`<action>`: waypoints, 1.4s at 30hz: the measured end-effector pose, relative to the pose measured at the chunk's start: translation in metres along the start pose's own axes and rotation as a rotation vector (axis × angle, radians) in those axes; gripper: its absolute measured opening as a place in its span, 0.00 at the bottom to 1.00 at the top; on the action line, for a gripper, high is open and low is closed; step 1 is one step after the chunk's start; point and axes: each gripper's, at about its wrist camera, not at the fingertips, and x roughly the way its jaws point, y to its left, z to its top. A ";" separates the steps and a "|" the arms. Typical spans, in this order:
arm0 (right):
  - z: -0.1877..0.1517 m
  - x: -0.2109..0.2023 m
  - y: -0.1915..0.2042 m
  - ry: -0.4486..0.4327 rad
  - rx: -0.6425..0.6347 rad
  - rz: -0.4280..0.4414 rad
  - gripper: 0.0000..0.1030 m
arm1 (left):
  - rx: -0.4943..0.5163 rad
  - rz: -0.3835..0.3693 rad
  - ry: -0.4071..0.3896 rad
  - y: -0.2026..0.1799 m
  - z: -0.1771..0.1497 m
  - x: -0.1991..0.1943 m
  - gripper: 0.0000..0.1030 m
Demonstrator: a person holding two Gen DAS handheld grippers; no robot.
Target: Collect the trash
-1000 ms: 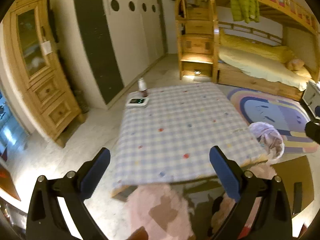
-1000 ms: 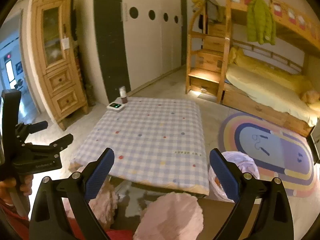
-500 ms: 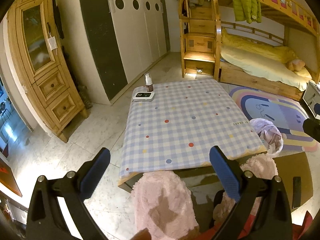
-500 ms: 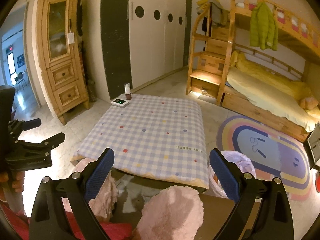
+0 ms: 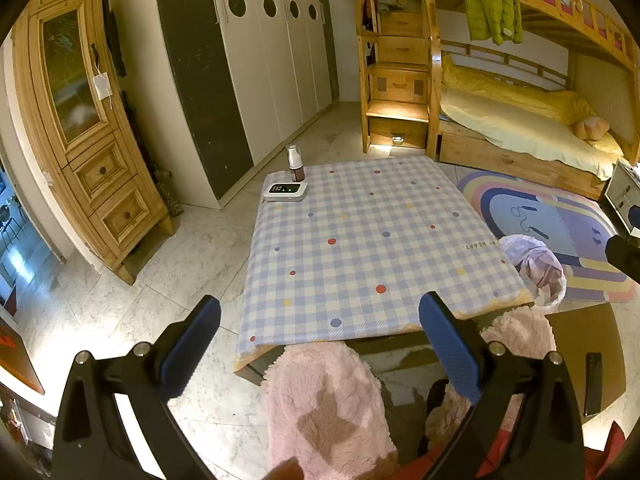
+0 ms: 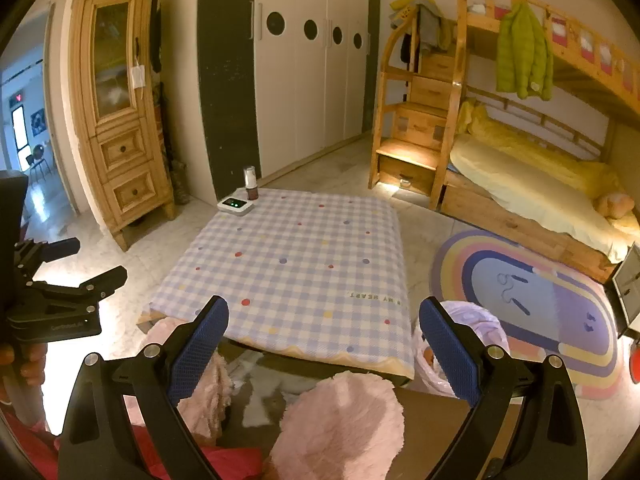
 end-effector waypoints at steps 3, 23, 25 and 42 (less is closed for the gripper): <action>0.001 0.001 0.000 0.002 0.000 0.001 0.92 | -0.001 0.000 0.000 0.000 0.000 0.000 0.94; 0.000 0.001 -0.002 -0.001 -0.001 -0.001 0.92 | 0.001 0.000 -0.001 0.001 0.002 0.000 0.94; 0.000 0.001 -0.002 -0.001 -0.001 -0.002 0.92 | 0.001 -0.001 0.000 0.001 0.002 0.000 0.94; 0.000 0.002 -0.002 -0.001 0.000 -0.003 0.92 | -0.001 -0.001 0.002 0.001 0.001 -0.001 0.94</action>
